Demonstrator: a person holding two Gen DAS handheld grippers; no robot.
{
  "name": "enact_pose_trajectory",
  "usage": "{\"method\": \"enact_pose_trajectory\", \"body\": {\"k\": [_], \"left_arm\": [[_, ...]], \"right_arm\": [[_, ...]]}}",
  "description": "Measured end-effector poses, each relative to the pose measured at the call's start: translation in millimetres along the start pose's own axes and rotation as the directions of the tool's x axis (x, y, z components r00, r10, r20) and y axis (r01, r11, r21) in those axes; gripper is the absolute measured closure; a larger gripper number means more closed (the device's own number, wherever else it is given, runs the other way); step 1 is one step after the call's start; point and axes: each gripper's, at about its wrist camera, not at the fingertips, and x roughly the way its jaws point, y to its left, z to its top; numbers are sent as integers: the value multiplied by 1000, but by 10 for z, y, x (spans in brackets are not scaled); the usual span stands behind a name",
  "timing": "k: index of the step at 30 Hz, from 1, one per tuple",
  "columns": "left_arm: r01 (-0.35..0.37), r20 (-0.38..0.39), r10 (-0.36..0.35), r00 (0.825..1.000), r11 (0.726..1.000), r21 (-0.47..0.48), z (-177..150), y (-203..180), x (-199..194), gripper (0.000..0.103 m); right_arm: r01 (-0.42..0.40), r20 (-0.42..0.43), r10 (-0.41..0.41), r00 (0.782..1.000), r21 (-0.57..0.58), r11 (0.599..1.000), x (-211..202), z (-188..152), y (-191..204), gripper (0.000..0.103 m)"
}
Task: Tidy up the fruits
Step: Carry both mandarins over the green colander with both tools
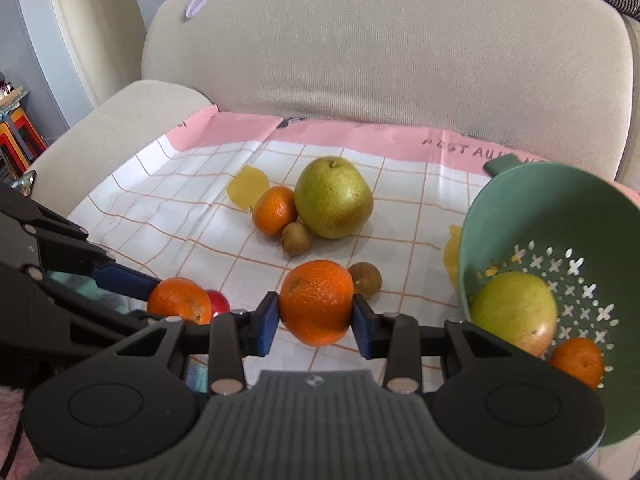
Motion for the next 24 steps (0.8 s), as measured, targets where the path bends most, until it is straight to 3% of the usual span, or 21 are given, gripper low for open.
{"method": "enact_pose_trajectory", "body": {"k": [12,24], "left_arm": [[63,138,-60,989,998,-14,51,-114,-476,59],[154,212,-179,961,980,130,425,-748,-762,59]], "right_arm": [[32,73,-34,997,21,999,-569,-123,-140,67],[176,110,-183,977,74,982,-1007,-178,-560,67]]}}
